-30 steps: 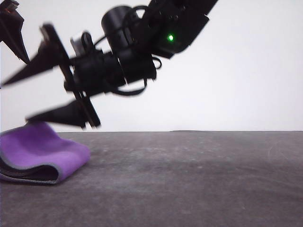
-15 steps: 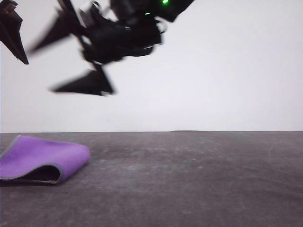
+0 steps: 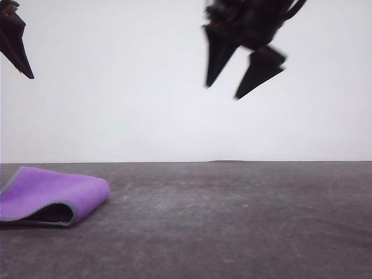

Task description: Fold clothes

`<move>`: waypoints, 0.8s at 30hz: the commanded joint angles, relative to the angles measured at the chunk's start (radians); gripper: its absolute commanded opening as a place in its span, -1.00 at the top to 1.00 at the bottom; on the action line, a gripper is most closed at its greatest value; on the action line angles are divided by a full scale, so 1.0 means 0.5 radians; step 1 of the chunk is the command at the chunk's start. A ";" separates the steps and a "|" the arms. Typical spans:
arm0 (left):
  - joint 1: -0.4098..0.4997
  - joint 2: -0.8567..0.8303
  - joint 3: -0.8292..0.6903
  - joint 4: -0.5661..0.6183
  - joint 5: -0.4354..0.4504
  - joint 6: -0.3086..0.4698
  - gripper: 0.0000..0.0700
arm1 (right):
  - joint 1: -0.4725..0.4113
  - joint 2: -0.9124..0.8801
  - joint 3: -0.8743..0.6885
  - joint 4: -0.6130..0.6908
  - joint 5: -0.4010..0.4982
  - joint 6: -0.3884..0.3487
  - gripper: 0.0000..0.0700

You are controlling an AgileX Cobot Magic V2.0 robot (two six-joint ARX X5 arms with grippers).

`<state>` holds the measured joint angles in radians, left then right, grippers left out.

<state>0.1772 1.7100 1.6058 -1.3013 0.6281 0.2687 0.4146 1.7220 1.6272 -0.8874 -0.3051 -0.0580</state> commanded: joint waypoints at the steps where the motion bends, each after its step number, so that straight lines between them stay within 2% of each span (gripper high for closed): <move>1: 0.014 0.031 0.040 0.022 0.014 0.021 -0.48 | -0.053 -0.037 0.043 -0.020 0.025 -0.048 -0.33; 8: 0.013 0.031 0.041 0.028 0.014 0.021 -0.48 | -0.285 -0.249 -0.106 -0.098 0.098 -0.102 -0.33; 15: 0.013 0.031 0.040 0.025 0.014 0.013 -0.48 | -0.491 -0.521 -0.498 0.069 0.133 -0.109 -0.33; 21: 0.013 0.031 0.040 0.021 0.014 0.007 -0.47 | -0.595 -0.619 -0.576 0.096 0.135 -0.125 -0.32; 22: 0.013 0.031 0.040 0.018 0.014 0.007 -0.47 | -0.607 -0.627 -0.577 0.095 0.134 -0.126 -0.31; 23: 0.013 0.031 0.040 0.015 0.014 0.007 -0.46 | -0.616 -0.633 -0.577 0.092 0.134 -0.130 -0.20; 24: 0.013 0.031 0.040 0.012 0.014 0.011 -0.30 | -0.623 -0.637 -0.577 0.089 0.134 -0.140 0.03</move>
<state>0.1814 1.7100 1.6058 -1.2913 0.6281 0.2685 0.1045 1.3978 1.3273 -0.8479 -0.2359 -0.1089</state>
